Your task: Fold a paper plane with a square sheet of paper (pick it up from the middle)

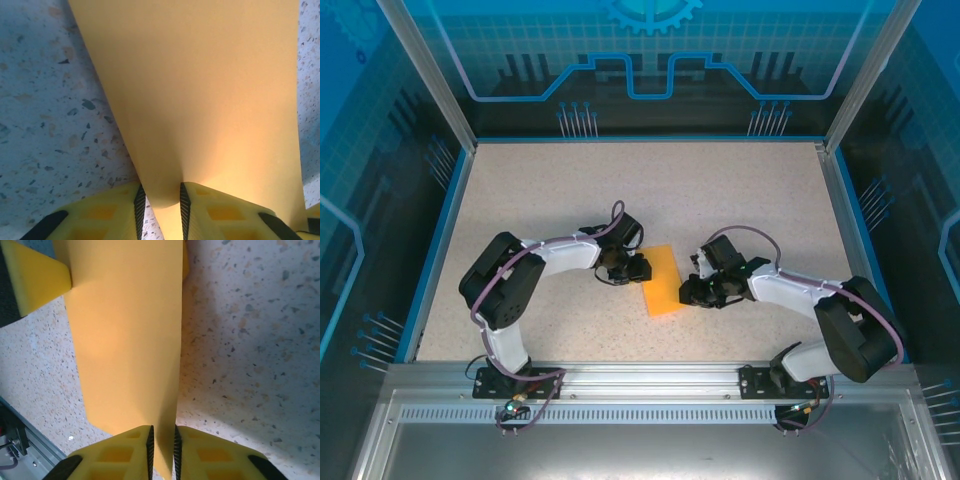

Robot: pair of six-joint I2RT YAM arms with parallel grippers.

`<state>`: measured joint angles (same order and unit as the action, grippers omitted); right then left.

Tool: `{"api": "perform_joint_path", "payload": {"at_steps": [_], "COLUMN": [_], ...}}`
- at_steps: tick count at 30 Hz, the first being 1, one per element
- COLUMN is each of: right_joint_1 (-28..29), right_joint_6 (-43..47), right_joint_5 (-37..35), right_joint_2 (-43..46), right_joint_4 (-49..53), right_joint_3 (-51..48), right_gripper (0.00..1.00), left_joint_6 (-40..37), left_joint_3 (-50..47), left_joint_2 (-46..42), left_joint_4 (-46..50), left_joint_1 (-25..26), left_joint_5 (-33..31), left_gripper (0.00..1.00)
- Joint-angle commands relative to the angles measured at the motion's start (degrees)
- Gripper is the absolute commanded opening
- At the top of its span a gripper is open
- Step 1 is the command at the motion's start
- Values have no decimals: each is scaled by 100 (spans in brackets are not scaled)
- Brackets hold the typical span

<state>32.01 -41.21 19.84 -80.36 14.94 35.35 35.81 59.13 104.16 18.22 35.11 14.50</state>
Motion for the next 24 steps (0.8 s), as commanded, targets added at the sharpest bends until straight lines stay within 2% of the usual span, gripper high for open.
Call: {"api": "perform_joint_path", "payload": {"at_steps": [1,4,15,24], "right_joint_1": [94,112,214,356], "right_joint_6": [-62,-71,9,13], "right_joint_5": [91,78,-112,-145], "right_joint_2": [99,121,-7,-214], "right_joint_4": [79,111,400,413], "right_joint_3": [167,225,454,783], "right_gripper": [17,14,12,13], "left_joint_6": [-141,-147,-245,-259], "left_joint_3": [168,186,314,304], "left_joint_2": [76,104,307,334], "left_joint_4": [216,252,358,394], "left_joint_1": [31,36,37,31], "left_joint_5": [-92,-99,-85,-92], "left_gripper": [24,22,15,14]}}
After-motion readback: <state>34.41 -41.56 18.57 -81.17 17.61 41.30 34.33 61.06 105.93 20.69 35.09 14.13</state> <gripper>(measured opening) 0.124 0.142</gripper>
